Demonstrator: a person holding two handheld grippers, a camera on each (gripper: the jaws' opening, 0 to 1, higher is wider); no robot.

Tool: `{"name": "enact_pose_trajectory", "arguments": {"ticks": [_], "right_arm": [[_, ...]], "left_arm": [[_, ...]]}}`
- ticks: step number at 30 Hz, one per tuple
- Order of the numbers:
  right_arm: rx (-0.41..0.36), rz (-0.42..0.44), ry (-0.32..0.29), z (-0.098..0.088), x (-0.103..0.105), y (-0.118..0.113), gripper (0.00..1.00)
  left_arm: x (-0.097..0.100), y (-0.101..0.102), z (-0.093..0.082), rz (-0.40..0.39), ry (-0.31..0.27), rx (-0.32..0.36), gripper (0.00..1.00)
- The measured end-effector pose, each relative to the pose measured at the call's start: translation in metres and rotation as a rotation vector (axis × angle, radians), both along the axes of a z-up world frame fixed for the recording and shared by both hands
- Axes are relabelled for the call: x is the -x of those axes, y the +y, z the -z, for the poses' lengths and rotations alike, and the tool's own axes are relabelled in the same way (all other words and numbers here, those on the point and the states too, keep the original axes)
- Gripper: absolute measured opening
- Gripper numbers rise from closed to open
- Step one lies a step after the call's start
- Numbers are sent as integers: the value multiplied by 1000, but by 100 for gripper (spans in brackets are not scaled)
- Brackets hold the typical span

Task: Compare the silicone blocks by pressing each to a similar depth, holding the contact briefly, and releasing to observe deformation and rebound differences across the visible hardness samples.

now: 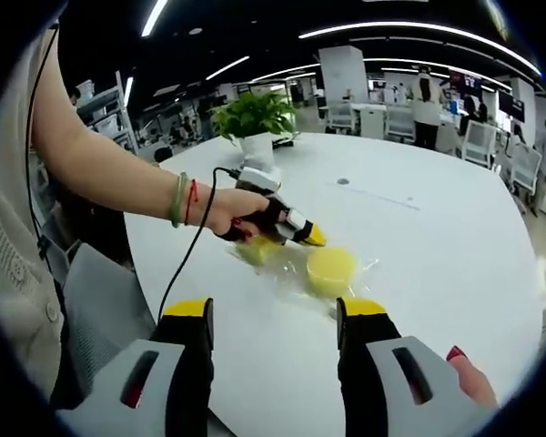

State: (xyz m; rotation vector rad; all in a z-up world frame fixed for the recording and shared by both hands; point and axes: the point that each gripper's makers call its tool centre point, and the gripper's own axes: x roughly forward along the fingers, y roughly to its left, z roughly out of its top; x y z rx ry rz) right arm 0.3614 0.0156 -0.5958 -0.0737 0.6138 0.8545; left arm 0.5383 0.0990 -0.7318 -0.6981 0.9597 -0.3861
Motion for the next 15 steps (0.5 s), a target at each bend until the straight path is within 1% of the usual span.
{"name": "enact_pose_trajectory", "arguments": {"ticks": [3,6,11,13,15], "right_arm": [[4,-3,-1,0,0,1,49],[4,-7,-3,0,0,3,49],[-3,-14,-6,-2,1,7,49],[1,-18,-6,-2,2,7,48],[3,-22,-2,-1,3,8,48]], "left_arm": [[0,0,0,6,-3,-9,0],[1,0,-3,18,-12,-2,1],[3,1,-9,45,-42,-30,11],[3,0,-11,52,-51,-39,15],[4,-1,-13,78,-64,-59,16]]}}
